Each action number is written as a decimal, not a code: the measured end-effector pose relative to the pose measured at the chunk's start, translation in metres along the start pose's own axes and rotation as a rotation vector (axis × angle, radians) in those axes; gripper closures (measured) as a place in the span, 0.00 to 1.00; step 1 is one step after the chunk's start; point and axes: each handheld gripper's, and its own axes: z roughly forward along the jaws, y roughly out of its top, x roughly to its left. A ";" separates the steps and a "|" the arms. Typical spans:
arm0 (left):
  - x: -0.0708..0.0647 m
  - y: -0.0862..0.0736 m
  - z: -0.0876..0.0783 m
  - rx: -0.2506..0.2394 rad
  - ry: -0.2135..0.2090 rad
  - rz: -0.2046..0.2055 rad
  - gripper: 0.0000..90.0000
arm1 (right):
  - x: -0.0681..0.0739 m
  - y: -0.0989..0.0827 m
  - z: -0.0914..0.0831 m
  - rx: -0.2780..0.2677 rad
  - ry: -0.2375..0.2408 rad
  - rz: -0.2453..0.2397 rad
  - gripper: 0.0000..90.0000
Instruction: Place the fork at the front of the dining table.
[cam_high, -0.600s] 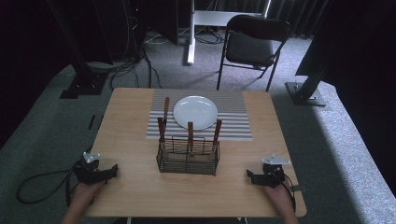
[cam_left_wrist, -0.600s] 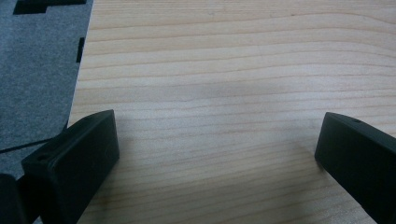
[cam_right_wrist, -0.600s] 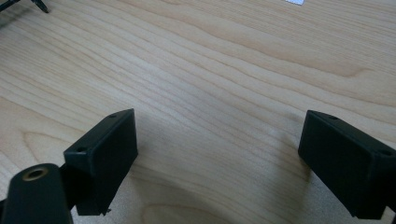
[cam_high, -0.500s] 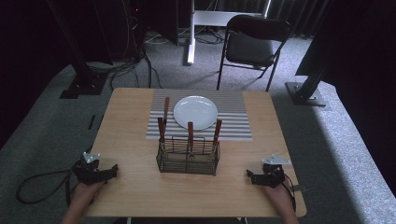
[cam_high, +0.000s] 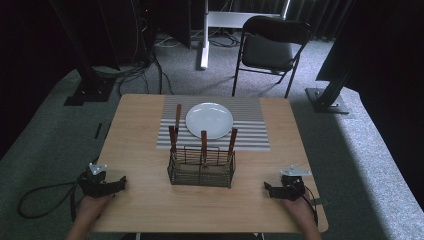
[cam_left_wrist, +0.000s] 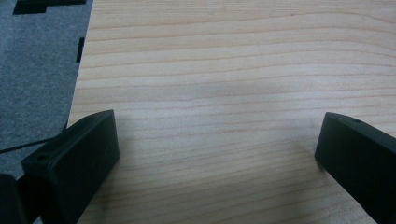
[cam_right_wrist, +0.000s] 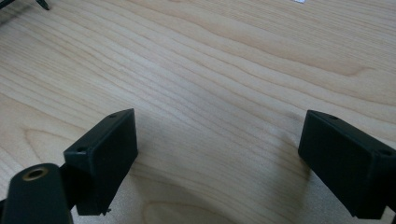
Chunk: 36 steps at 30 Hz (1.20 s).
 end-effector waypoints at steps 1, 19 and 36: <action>0.000 0.000 0.000 0.000 0.000 0.000 0.00 | 0.000 0.000 0.000 0.001 0.000 0.000 0.12; 0.000 0.000 0.000 0.001 0.000 0.002 0.00 | 0.006 0.002 -0.007 0.016 -0.008 -0.008 0.14; 0.000 0.000 0.000 0.002 0.000 0.003 0.00 | 0.019 0.022 -0.029 -0.028 0.058 0.001 0.14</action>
